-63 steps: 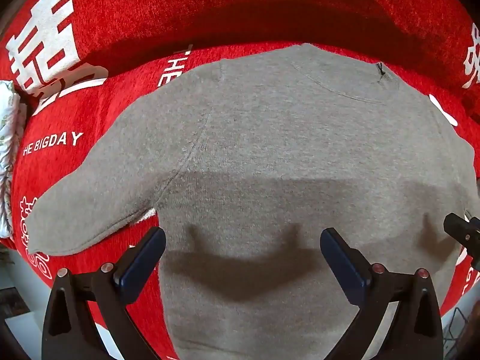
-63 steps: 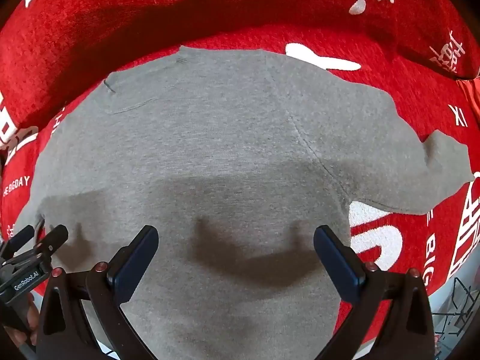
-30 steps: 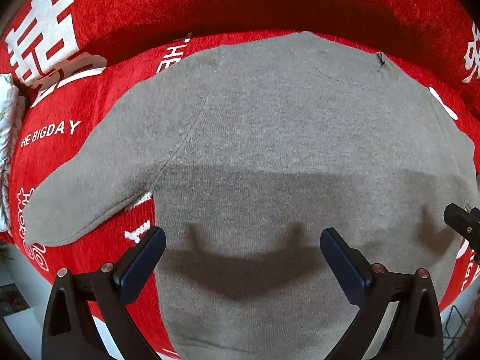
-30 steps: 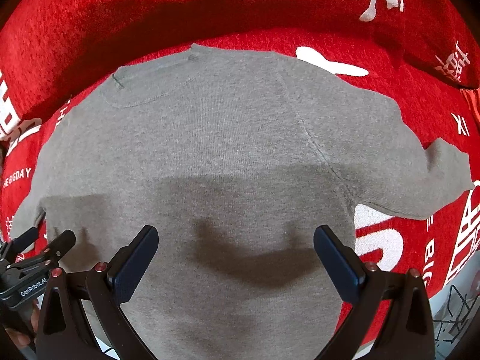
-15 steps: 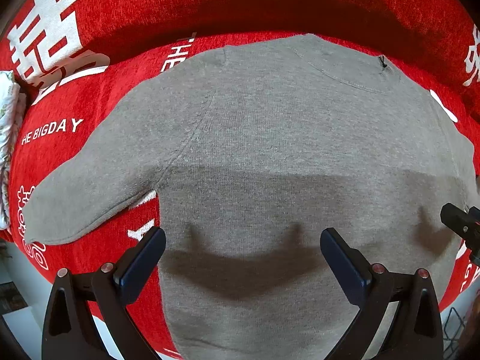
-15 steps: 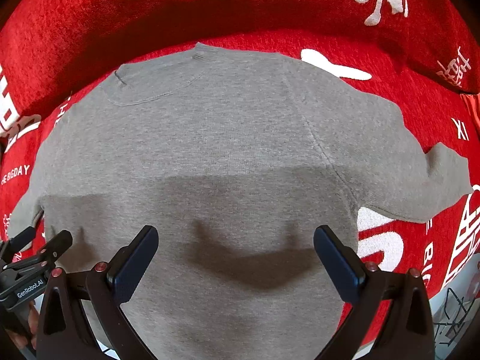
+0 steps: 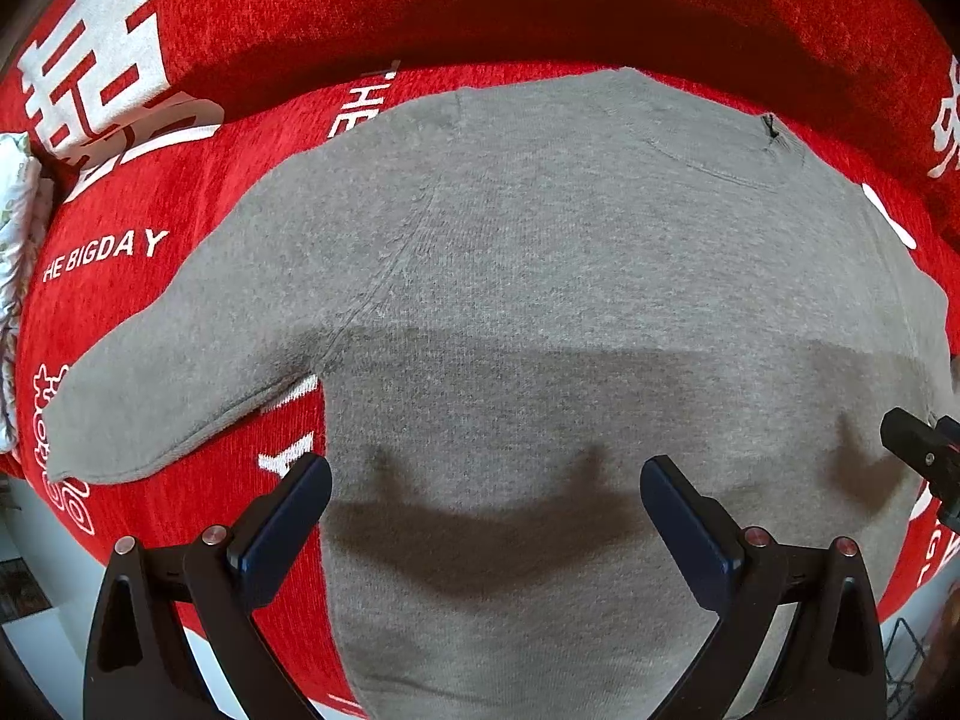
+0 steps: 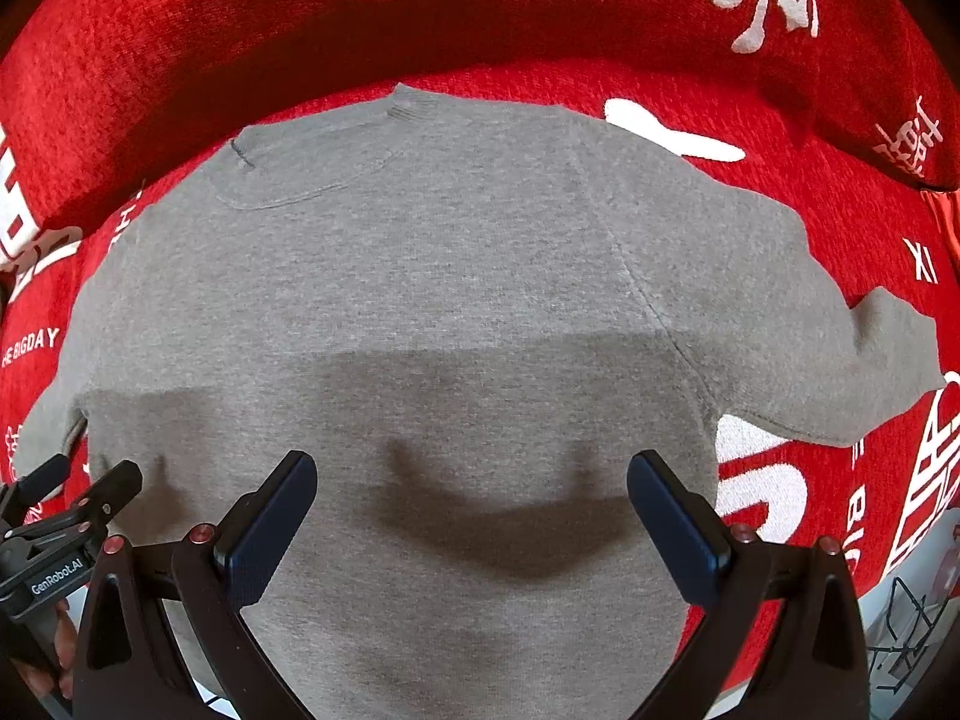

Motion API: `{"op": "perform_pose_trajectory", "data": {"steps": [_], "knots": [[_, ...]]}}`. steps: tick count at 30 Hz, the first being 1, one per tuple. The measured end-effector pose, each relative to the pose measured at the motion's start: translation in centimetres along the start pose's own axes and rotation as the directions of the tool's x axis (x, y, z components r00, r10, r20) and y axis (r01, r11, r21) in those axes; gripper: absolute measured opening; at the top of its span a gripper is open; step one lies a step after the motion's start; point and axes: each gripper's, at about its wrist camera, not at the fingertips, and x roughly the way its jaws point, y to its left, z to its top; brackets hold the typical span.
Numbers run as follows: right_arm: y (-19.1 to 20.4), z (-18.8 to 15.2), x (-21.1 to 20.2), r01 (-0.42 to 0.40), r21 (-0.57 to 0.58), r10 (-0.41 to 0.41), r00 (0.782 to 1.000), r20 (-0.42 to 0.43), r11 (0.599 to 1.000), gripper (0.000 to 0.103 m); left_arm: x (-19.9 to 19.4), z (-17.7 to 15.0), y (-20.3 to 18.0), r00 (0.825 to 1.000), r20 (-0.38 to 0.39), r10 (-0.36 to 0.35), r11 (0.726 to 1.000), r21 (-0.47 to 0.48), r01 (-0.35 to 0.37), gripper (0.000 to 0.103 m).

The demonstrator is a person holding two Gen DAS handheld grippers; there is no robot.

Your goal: Fold small clothes

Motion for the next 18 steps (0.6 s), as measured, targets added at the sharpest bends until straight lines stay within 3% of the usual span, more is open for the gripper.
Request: {"op": "perform_pose_trajectory", "data": {"steps": [18], "knots": [[-0.1, 0.19, -0.13, -0.015, -0.001, 0.015, 1.0, 0.016, 1.0, 0.103, -0.21, -0.21, 0.11, 1.0, 0.003, 0.01, 1.0, -0.003, -0.01, 0.103]]}}
